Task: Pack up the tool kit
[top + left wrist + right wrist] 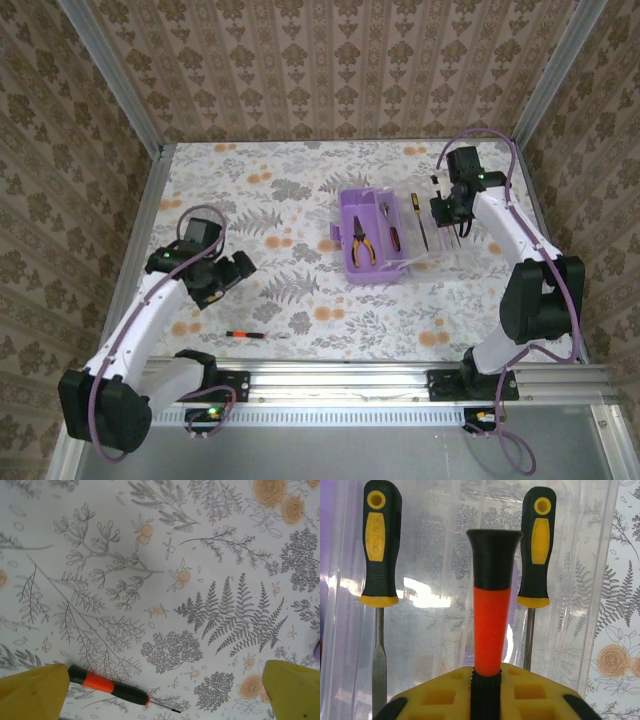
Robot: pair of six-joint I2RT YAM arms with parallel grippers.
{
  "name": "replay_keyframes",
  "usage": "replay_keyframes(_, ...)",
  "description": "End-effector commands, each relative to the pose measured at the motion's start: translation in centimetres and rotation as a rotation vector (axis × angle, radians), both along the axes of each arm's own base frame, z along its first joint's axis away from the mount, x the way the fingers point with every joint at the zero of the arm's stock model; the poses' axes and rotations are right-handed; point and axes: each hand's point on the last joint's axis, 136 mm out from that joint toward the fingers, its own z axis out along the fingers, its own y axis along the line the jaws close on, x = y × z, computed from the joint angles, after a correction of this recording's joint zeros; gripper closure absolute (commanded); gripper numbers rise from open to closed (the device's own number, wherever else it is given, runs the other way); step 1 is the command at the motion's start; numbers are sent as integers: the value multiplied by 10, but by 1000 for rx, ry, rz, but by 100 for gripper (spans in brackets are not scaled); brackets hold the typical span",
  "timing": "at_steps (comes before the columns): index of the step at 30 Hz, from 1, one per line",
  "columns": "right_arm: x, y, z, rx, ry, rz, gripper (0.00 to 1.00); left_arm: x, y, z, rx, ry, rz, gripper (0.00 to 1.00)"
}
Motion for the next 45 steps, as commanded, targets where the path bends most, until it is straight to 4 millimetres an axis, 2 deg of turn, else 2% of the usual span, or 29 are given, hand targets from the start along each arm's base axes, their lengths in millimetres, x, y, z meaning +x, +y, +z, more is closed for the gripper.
replay_keyframes(1,4,2,7,21,-30,7,69,-20,8,-7,24,63,135,0)
replay_keyframes(4,3,4,18,31,-54,12,55,-32,9,-8,42,97,184,0)
replay_keyframes(9,2,9,36,54,-103,23,39,-44,-4,-13,58,149,188,0)
replay_keyframes(12,0,13,46,65,-132,32,32,-55,-13,-25,91,209,173,0)
replay_keyframes(15,-1,18,55,76,-162,43,28,-71,-22,-47,78,273,215,0)
replay_keyframes(17,-1,20,62,85,-182,50,27,-78,-29,-63,42,292,259,0)
replay_keyframes(20,-2,25,71,96,-202,67,26,-82,-29,-75,55,298,295,0)
replay_keyframes(24,-1,29,80,108,-223,78,26,-75,-33,-86,57,281,305,0)
replay_keyframes(27,-1,33,82,112,-228,89,26,-69,-44,-103,1,279,311,0)
replay_keyframes(30,-3,34,85,106,-226,94,26,-72,-47,-119,-11,303,319,1)
replay_keyframes(33,-5,33,90,100,-236,92,26,-72,-47,-122,-10,303,314,3)
replay_keyframes(38,-7,36,99,107,-257,93,27,-63,-43,-120,6,261,301,15)
replay_keyframes(43,-9,39,105,102,-260,103,27,-46,-44,-122,9,212,280,37)
replay_keyframes(45,-9,40,107,99,-262,108,27,-38,-44,-121,20,197,267,42)
